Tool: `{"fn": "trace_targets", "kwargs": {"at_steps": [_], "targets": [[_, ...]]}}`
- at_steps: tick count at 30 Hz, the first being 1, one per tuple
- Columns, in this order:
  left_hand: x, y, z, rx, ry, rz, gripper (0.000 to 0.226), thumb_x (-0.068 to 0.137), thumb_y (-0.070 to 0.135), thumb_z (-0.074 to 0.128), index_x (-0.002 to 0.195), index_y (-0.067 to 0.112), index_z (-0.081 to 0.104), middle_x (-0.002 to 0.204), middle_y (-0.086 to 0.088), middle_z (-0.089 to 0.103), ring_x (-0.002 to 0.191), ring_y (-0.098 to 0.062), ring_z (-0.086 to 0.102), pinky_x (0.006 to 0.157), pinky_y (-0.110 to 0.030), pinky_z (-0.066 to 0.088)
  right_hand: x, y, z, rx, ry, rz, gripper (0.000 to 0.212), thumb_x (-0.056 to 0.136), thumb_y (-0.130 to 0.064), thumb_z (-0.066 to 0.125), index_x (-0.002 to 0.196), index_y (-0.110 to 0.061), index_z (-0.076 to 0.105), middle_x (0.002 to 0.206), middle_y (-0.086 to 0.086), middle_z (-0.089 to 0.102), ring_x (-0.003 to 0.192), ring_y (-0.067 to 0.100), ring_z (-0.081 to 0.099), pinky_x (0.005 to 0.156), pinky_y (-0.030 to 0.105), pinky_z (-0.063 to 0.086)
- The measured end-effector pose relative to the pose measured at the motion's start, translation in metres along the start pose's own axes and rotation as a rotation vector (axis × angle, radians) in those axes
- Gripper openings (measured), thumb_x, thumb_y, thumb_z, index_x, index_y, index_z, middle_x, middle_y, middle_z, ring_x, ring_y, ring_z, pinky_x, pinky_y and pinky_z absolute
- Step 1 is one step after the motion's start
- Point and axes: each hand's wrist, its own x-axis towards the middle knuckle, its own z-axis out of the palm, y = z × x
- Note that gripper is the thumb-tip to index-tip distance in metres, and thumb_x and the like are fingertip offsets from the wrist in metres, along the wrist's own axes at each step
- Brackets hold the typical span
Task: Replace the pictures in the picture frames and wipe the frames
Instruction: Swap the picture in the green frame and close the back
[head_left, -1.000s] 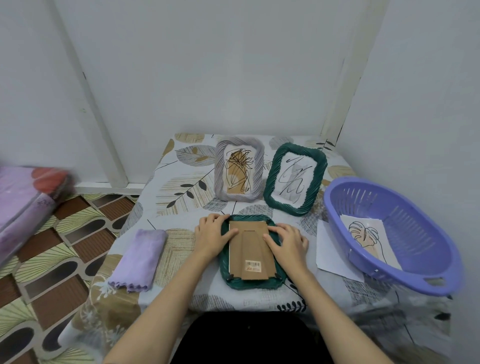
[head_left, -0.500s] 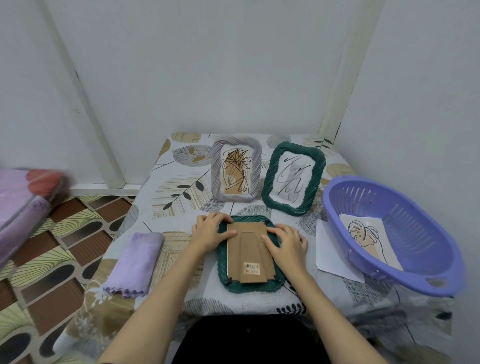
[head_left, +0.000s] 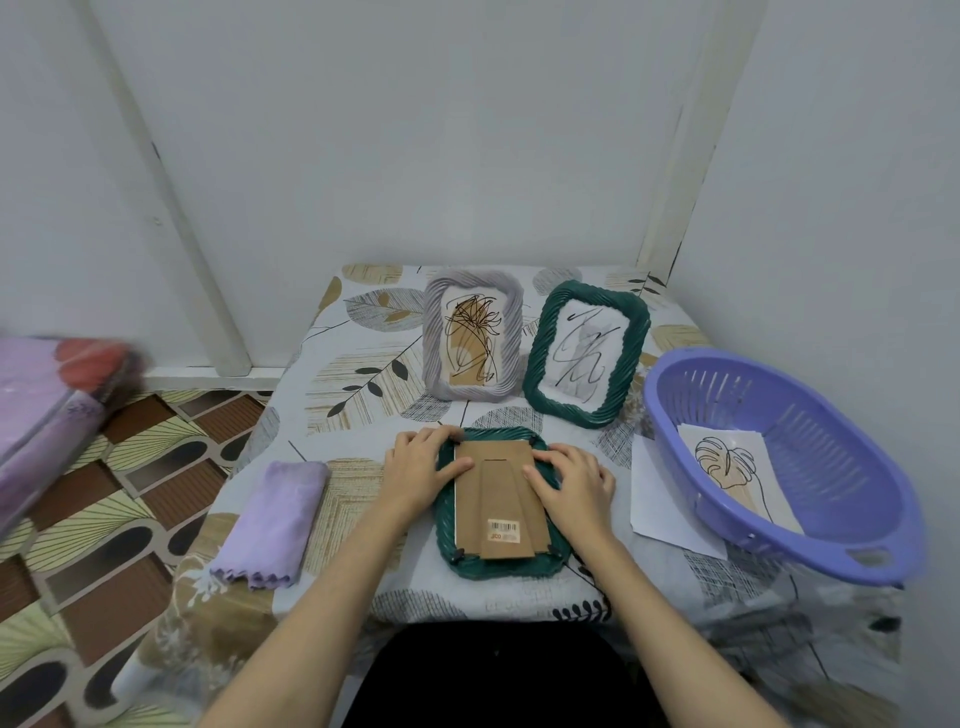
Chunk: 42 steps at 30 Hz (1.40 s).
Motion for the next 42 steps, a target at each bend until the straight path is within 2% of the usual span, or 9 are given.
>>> {"fn": "trace_targets", "kwargs": {"at_steps": [3,6,12,17,24,27,30,38,42], "targets": [[-0.012,0.003,0.000,-0.128,0.077,-0.107,0.060,0.089,0.042,0.053,0.141,0.022,0.030,0.124,-0.006,0.056,0.119,-0.029,0.045,0.099,-0.041,0.037,0.001,-0.004,-0.009,0.091,-0.051,0.034,0.037,0.089,-0.043,0.052,0.123,-0.027,0.056,0.127,-0.004,0.054,0.122,0.015,0.042,0.102,0.036,0.026],[-0.026,0.004,-0.001,-0.373,0.159,-0.250,0.045,0.093,0.023,0.050,0.133,0.005,0.041,0.113,-0.014,0.060,0.105,-0.027,0.056,0.093,-0.037,0.045,-0.013,-0.013,-0.022,0.200,-0.056,0.004,0.038,0.094,-0.038,0.046,0.130,-0.027,0.049,0.122,0.001,0.054,0.116,0.020,0.046,0.099,0.039,0.036],[-0.031,0.025,-0.013,-1.045,-0.053,-0.553,0.023,0.096,0.025,0.043,0.081,0.008,0.048,0.054,0.002,0.046,0.042,-0.008,0.040,0.044,-0.019,0.030,-0.035,-0.033,-0.025,0.241,-0.255,-0.010,0.043,0.092,-0.036,0.049,0.134,-0.029,0.044,0.123,0.001,0.055,0.116,0.021,0.048,0.101,0.044,0.038],[-0.036,0.040,-0.039,-1.440,-0.177,-0.538,0.048,0.098,0.046,0.029,0.109,0.006,0.054,0.098,-0.007,0.057,0.083,-0.021,0.056,0.065,-0.035,0.048,-0.040,-0.059,-0.047,0.029,-0.251,-0.094,0.071,0.080,-0.071,0.039,0.142,-0.040,0.024,0.135,-0.002,0.045,0.122,0.021,0.040,0.100,0.041,0.037],[-0.035,0.052,-0.033,-1.570,-0.267,-0.351,0.047,0.099,0.041,0.026,0.120,0.006,0.051,0.111,-0.009,0.062,0.096,-0.021,0.062,0.081,-0.032,0.048,-0.037,-0.078,-0.074,-0.147,-0.146,-0.206,0.057,0.091,-0.034,0.040,0.145,-0.034,0.021,0.130,0.003,0.051,0.107,0.025,0.053,0.083,0.036,0.047],[-0.042,0.048,-0.021,-1.375,-0.239,-0.373,0.043,0.097,0.028,0.040,0.131,0.002,0.043,0.114,-0.012,0.056,0.096,-0.021,0.056,0.078,-0.030,0.047,-0.030,-0.072,-0.084,-0.075,-0.056,-0.205,0.053,0.095,-0.019,0.036,0.145,-0.021,0.023,0.096,0.006,0.060,0.065,0.017,0.053,0.052,0.026,0.041],[-0.053,0.045,-0.008,-1.264,-0.288,-0.378,0.051,0.093,0.018,0.049,0.139,0.004,0.033,0.122,-0.014,0.053,0.100,-0.024,0.053,0.078,-0.030,0.044,-0.018,-0.056,-0.096,0.291,0.005,-0.003,0.045,0.095,-0.009,0.036,0.139,-0.015,0.036,0.070,-0.002,0.051,0.049,0.008,0.038,0.043,0.019,0.034],[-0.063,0.036,-0.005,-1.347,-0.251,-0.281,0.063,0.084,-0.011,0.053,0.135,0.022,0.035,0.107,-0.013,0.064,0.088,-0.024,0.065,0.065,-0.030,0.058,-0.029,-0.037,-0.078,1.185,-0.135,0.471,0.036,0.092,0.005,0.035,0.118,-0.009,0.056,0.104,0.010,0.065,0.091,0.023,0.062,0.078,0.033,0.052],[-0.068,0.016,-0.009,-1.122,-0.190,-0.278,0.074,0.080,-0.018,0.053,0.143,0.012,0.028,0.116,-0.016,0.057,0.099,-0.026,0.059,0.076,-0.030,0.054,-0.046,-0.029,-0.067,0.782,-0.340,0.255,0.044,0.088,0.003,0.050,0.128,-0.016,0.048,0.111,-0.004,0.057,0.099,0.012,0.055,0.082,0.019,0.044]]}}
